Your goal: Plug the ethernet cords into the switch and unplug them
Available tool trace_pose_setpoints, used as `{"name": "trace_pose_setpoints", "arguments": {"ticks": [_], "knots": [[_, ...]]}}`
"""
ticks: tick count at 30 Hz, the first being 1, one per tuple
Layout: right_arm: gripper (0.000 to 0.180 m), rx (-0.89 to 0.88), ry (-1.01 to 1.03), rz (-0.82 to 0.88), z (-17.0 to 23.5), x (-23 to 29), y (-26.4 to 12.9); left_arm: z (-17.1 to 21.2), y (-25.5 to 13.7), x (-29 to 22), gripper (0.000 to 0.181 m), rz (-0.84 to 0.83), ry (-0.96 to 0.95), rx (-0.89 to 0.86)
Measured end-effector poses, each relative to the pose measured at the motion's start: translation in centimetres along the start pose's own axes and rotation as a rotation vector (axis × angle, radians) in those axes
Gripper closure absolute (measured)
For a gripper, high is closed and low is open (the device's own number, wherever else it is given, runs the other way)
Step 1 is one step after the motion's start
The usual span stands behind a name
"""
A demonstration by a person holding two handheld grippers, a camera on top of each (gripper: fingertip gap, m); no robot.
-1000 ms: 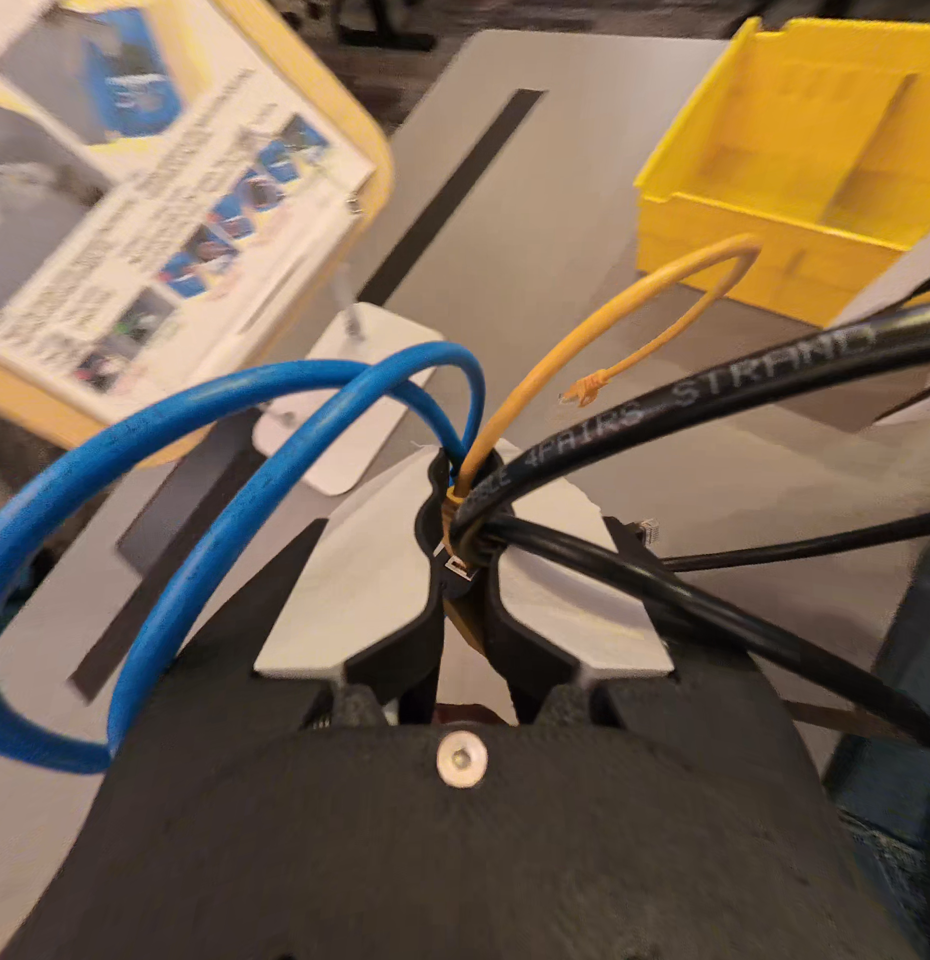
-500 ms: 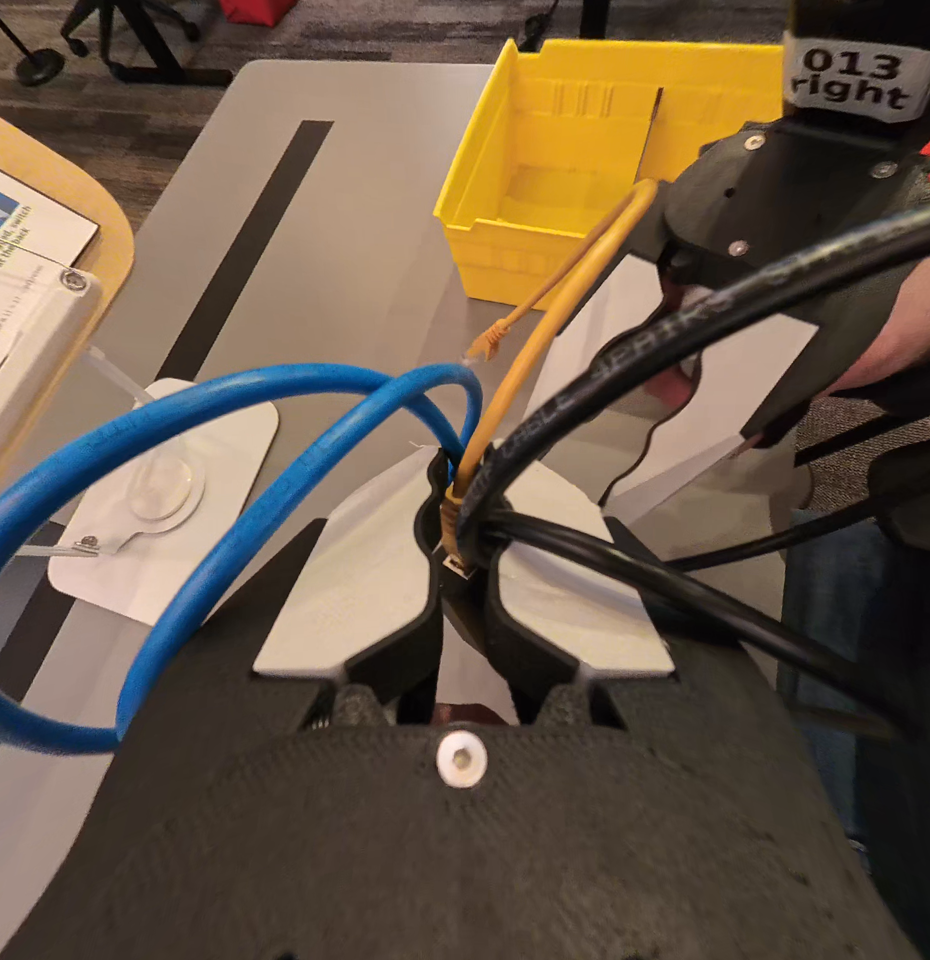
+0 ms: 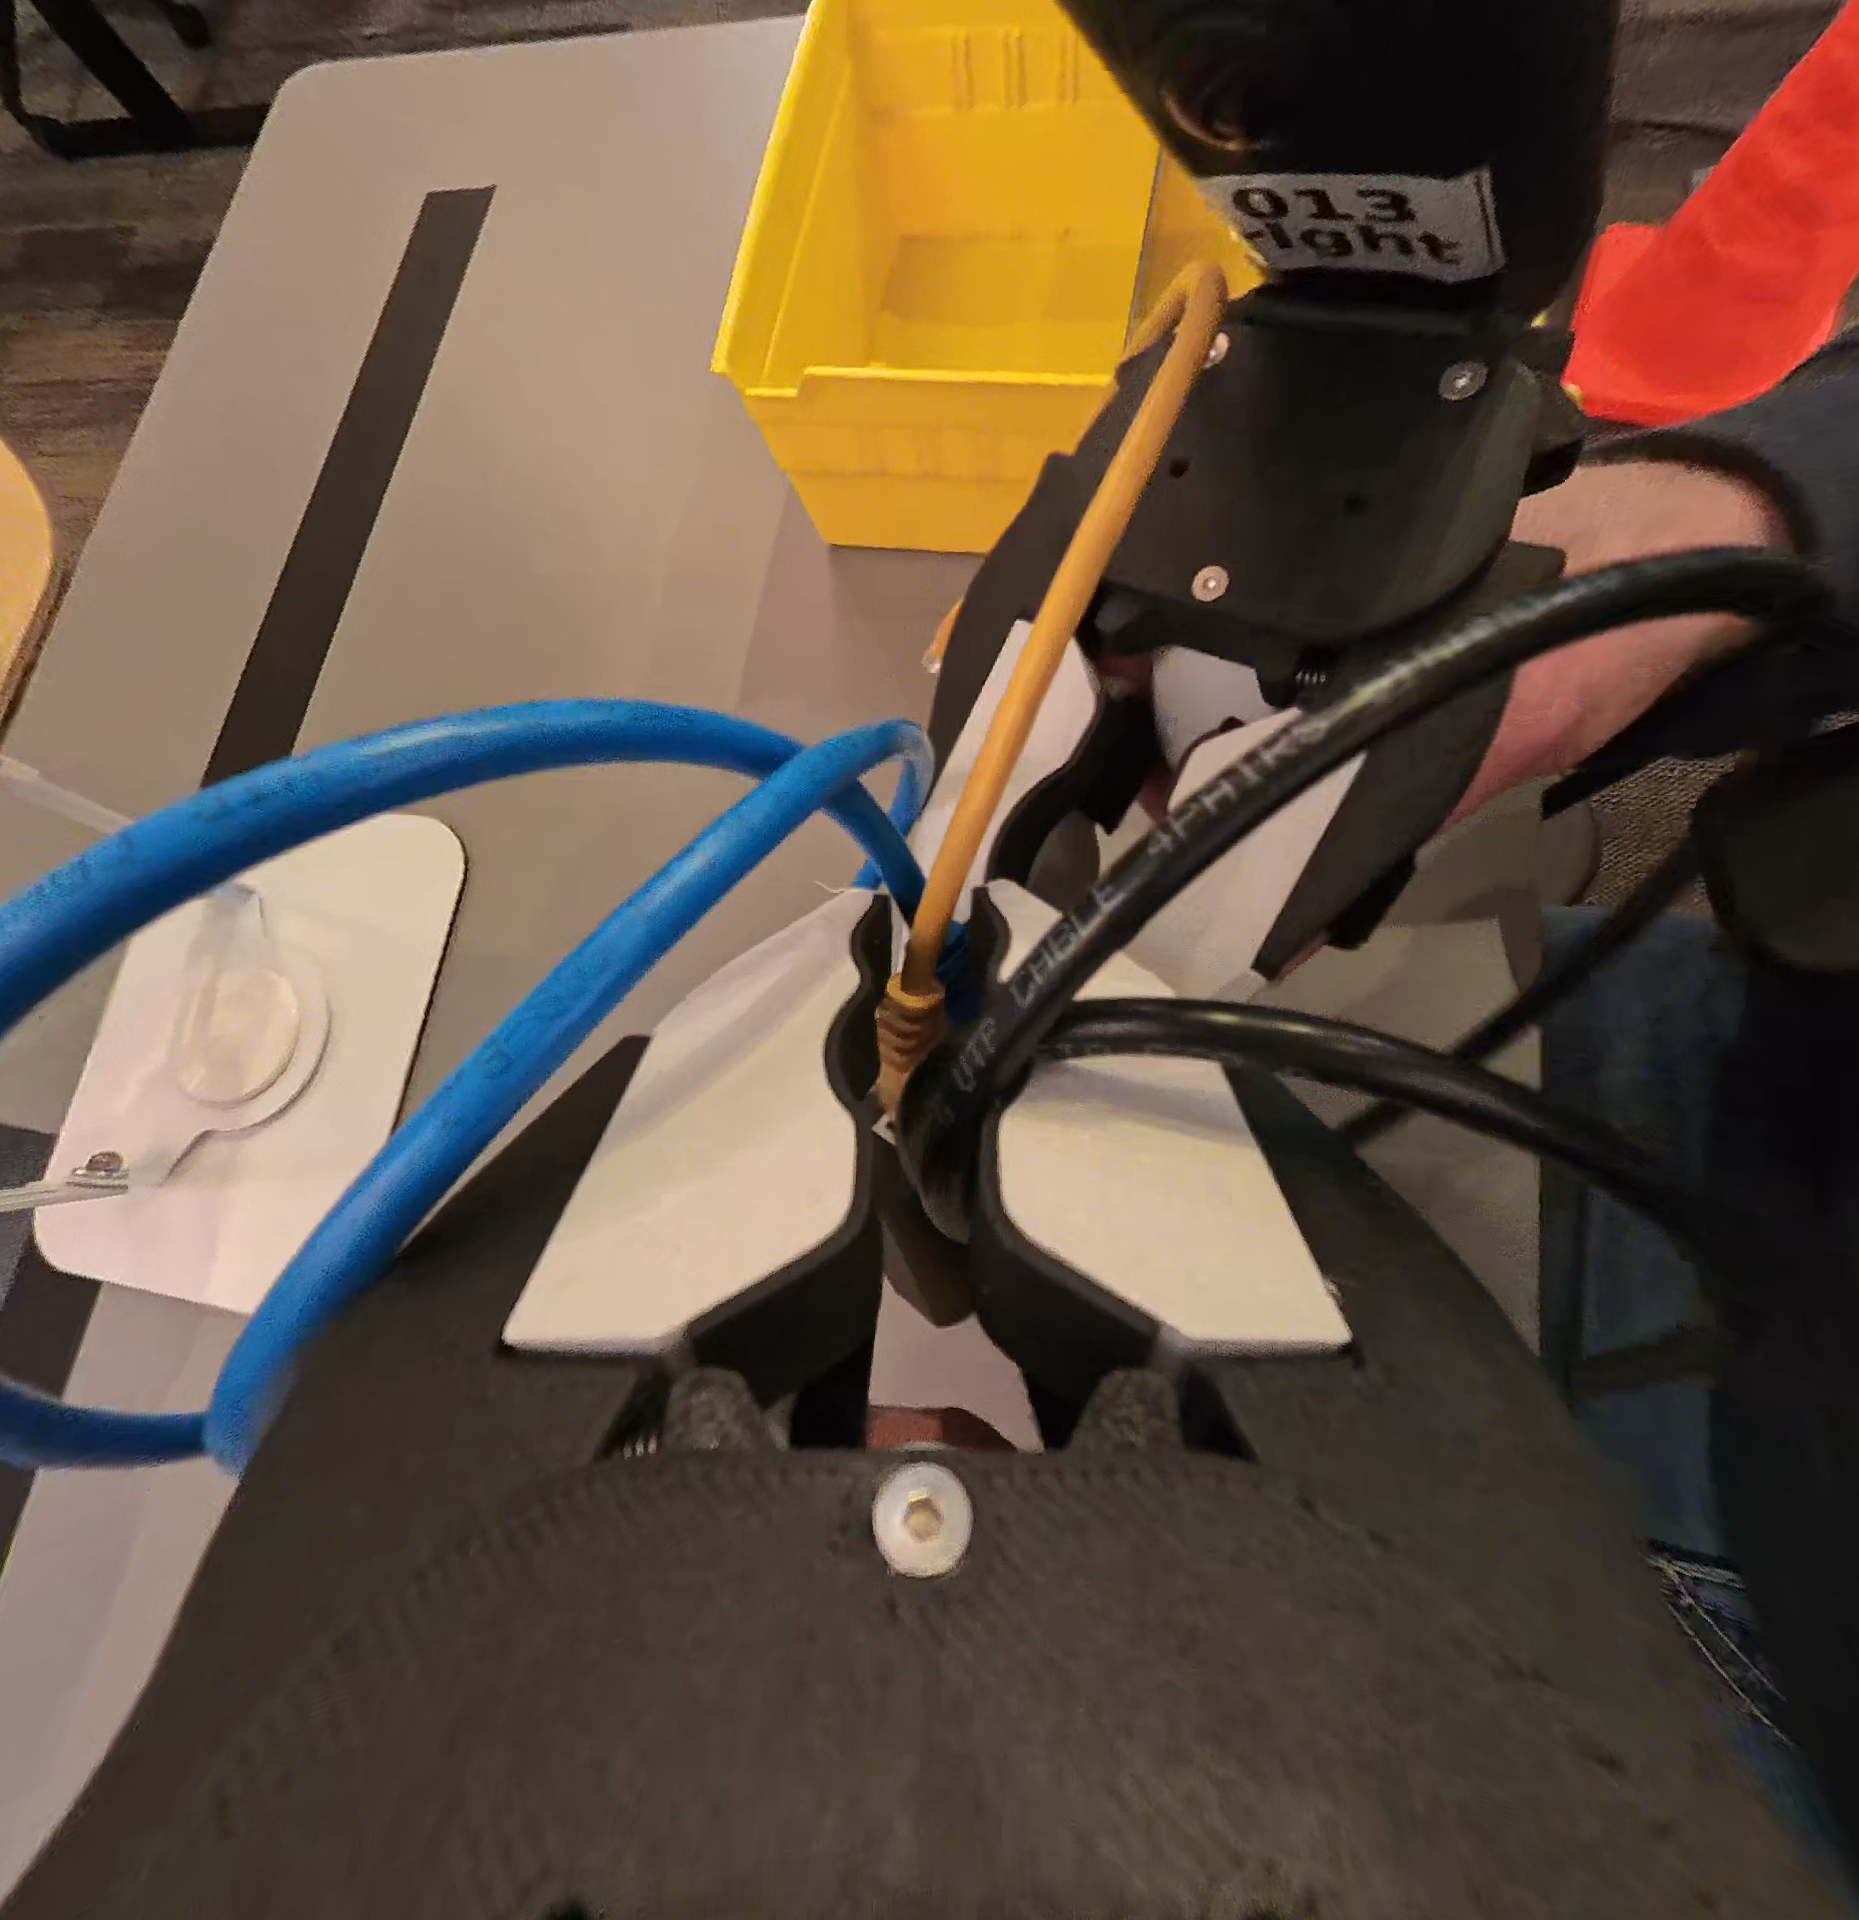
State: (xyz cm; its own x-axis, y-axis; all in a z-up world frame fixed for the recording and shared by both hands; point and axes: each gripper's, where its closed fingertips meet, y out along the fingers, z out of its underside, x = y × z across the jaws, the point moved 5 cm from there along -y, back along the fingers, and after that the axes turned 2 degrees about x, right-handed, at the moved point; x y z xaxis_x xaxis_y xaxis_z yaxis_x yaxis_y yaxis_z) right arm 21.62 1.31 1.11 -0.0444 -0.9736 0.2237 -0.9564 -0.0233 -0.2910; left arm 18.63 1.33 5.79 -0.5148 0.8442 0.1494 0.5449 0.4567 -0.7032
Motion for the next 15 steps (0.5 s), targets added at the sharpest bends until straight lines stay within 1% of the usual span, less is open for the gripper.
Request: {"name": "trace_pose_setpoints", "arguments": {"ticks": [1, 4, 9, 12, 13, 15], "knots": [[0.156, -0.001, 0.021, -0.007, 0.1, -0.2, 0.0, 0.1, 0.1, 0.1, 0.165, -0.004, -0.005, 0.003], [0.156, -0.061, 0.120, -0.046, -0.1, -0.7, -0.1, 0.1, -0.1, 0.3, 0.146, -0.009, -0.052, -0.016], [0.157, -0.170, 0.310, -0.115, 0.0, -1.9, -0.7, 1.4, -2.2, 0.2, 0.116, -0.136, -0.002, 0.017], [0.157, -0.221, 0.353, -0.139, -0.3, -2.2, -1.2, 2.9, -3.0, -0.2, 0.112, -0.189, -0.005, 0.018], [0.157, -0.238, 0.365, -0.150, -0.5, -2.2, -1.2, 3.6, -3.0, -0.4, 0.110, -0.202, -0.001, 0.047], [0.157, -0.261, 0.374, -0.146, -0.9, -2.3, -1.2, 5.6, -2.6, -0.7, 0.108, -0.246, 0.051, 0.159]]}}
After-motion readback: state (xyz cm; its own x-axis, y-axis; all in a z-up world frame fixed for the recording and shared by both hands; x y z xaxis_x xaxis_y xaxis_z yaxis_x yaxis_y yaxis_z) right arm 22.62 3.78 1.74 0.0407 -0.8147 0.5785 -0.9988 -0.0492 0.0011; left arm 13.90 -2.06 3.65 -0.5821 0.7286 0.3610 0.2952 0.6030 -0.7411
